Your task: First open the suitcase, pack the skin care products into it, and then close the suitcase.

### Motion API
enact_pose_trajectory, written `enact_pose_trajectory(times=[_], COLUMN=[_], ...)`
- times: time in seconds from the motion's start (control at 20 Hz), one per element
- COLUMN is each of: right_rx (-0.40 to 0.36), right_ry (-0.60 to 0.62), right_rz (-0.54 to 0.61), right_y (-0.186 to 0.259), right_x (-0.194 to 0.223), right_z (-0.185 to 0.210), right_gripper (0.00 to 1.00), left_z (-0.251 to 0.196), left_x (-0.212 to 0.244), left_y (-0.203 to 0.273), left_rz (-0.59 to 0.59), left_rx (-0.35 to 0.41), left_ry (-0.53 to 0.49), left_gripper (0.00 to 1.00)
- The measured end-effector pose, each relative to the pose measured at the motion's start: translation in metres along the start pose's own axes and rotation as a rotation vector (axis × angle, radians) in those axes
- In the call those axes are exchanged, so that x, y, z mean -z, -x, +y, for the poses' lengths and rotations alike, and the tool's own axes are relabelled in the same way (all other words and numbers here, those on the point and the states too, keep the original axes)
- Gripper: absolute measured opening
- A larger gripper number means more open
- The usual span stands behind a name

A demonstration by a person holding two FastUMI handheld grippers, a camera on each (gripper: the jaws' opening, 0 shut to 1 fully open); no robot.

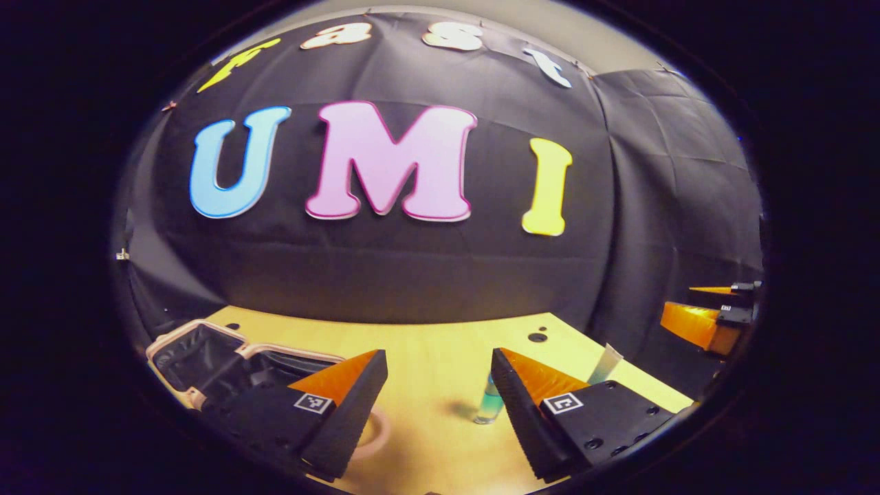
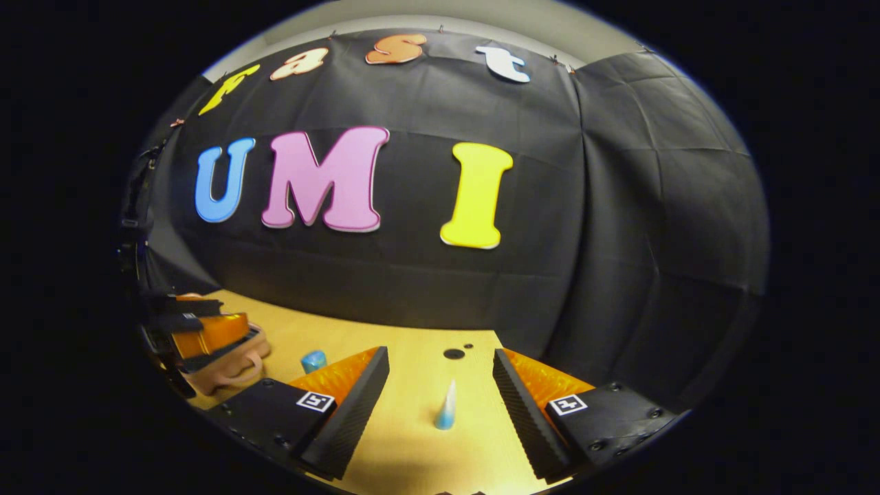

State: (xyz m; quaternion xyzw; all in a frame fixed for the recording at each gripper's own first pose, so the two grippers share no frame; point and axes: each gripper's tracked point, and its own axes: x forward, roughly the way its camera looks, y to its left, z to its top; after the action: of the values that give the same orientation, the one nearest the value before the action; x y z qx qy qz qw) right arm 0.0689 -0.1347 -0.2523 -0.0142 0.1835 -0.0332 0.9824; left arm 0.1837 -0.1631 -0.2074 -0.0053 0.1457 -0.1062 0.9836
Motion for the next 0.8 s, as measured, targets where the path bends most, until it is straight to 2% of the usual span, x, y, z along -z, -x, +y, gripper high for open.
enact_pose_trajectory(times=[0.15, 0.35, 0.5, 0.6, 0.65, 0.75, 0.8], right_rx=[0.037, 0.065, 0.095, 0.086, 0.074, 0.083, 0.103], right_ry=[-0.005, -0.015, -0.037, -0.082, -0.092, -0.08, -0.076], right_rz=[0.03, 0.098, 0.169, 0.198, 0.209, 0.209, 0.208], right_y=[-0.002, -0.017, -0.04, -0.059, -0.069, -0.087, -0.097], right_x=[0.028, 0.063, 0.087, 0.104, 0.11, 0.117, 0.119], right_z=[-0.017, -0.027, -0.03, -0.02, -0.013, -0.006, -0.007], right_gripper=[0.97, 0.97, 0.97, 0.97, 0.96, 0.97, 0.97], left_z=[-0.032, -0.034, -0.031, -0.026, -0.026, -0.027, -0.028], left_x=[0.05, 0.082, 0.103, 0.108, 0.113, 0.119, 0.12], left_y=[-0.041, -0.095, -0.116, -0.123, -0.122, -0.118, -0.123], left_rz=[0.102, 0.187, 0.258, 0.263, 0.278, 0.303, 0.298], left_rx=[0.056, 0.03, 0.007, -0.013, -0.017, -0.038, -0.042], left_ry=[-0.033, -0.035, -0.004, -0.003, 0.0, 0.011, 0.015], left_gripper=[0.95, 0.96, 0.97, 0.87, 0.68, 0.5, 0.55])
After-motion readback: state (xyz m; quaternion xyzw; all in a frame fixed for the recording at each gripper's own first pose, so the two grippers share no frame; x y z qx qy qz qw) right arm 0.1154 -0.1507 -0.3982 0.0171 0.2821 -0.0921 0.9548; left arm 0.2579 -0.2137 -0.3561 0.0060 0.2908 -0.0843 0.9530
